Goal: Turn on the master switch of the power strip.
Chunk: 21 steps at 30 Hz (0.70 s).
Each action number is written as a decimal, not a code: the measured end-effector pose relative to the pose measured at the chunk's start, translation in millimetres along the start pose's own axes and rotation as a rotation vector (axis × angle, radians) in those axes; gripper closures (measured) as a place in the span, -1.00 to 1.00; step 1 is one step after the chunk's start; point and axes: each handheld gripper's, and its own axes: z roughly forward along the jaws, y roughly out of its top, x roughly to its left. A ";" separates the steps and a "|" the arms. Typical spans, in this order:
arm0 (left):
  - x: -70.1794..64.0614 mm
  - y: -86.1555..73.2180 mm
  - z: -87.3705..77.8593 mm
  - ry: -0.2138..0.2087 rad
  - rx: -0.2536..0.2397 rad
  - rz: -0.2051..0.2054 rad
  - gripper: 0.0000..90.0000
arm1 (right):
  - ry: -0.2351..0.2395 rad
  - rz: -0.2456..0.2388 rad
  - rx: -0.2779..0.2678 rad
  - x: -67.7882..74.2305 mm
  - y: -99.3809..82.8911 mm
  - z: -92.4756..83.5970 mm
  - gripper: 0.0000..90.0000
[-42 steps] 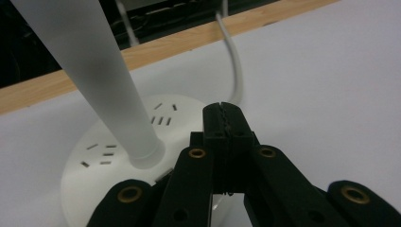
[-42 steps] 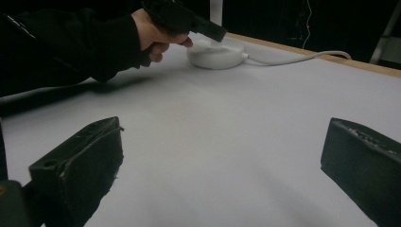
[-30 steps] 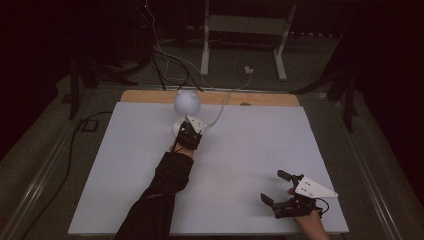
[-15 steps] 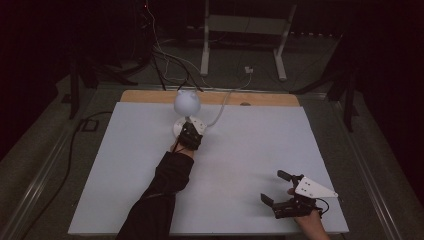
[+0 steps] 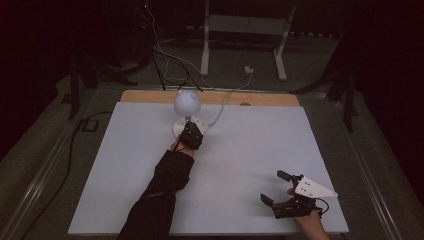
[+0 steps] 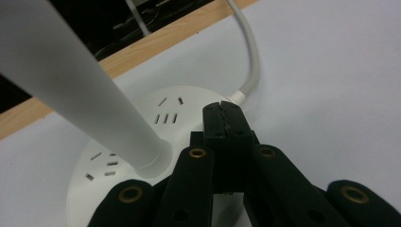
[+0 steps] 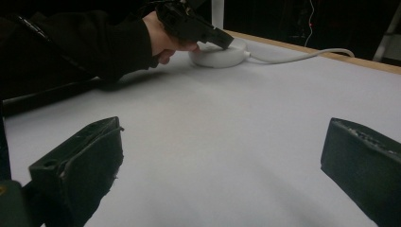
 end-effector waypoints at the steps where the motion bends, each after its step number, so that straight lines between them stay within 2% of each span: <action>1: 0.0 0.0 0.0 0.000 0.000 0.000 1.00 | 0.000 -0.001 0.000 0.2 0.0 0.0 -1.00; 8: -0.9 4.2 0.2 0.003 0.036 0.031 1.00 | 0.002 -0.002 -0.001 0.4 0.0 0.0 -1.00; 13: -1.4 4.7 0.6 0.003 0.047 0.014 1.00 | 0.003 -0.002 0.000 0.3 -0.1 0.1 -1.00; 17: -2.3 6.8 0.7 0.004 0.063 0.018 1.00 | 0.004 -0.001 -0.001 0.4 0.0 0.1 -1.00; 21: 0.2 7.2 1.3 -0.012 0.071 -0.006 1.00 | 0.005 -0.002 -0.002 1.0 0.6 0.1 -1.00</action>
